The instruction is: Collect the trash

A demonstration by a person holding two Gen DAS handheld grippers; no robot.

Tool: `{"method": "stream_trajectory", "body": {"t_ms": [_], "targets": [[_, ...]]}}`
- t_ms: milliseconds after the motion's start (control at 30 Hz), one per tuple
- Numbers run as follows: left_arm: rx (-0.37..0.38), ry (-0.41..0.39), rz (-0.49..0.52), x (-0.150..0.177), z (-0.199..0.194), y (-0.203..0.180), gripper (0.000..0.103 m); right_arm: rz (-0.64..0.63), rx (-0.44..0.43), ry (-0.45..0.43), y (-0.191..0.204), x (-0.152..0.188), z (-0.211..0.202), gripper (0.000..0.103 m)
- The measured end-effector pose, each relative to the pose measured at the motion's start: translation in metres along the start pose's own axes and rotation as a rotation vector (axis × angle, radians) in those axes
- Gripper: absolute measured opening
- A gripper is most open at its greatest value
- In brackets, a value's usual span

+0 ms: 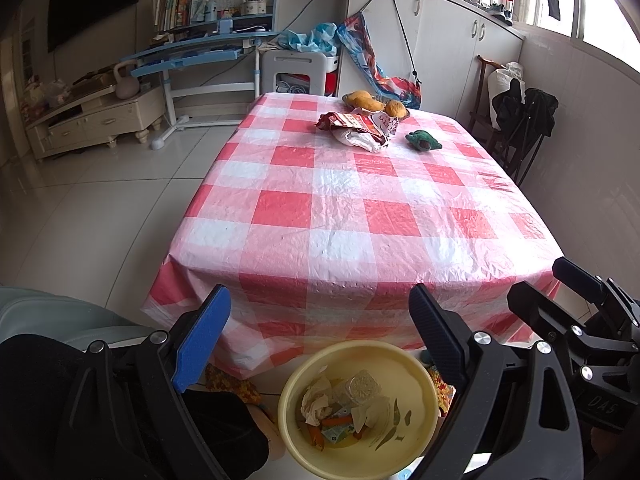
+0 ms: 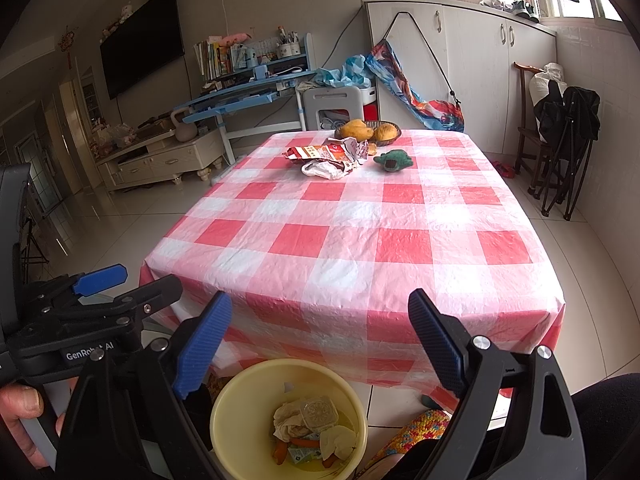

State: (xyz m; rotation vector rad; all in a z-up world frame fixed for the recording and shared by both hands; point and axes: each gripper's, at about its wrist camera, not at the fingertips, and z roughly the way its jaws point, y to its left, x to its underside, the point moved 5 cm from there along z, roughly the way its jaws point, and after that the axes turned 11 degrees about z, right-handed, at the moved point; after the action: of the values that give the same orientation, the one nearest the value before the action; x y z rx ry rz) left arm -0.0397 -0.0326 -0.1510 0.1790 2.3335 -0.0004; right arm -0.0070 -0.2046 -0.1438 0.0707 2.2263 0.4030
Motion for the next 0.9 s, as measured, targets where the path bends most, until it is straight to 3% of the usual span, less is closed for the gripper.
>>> {"method": "stream_trajectory", "body": {"t_ms": [900], "targets": [[0.002,0.003,0.002,-0.0002,0.0003,-0.0005,0.087,-0.004,0.001,0.001,0.0028,0.0013,0.0008,0.086]]}}
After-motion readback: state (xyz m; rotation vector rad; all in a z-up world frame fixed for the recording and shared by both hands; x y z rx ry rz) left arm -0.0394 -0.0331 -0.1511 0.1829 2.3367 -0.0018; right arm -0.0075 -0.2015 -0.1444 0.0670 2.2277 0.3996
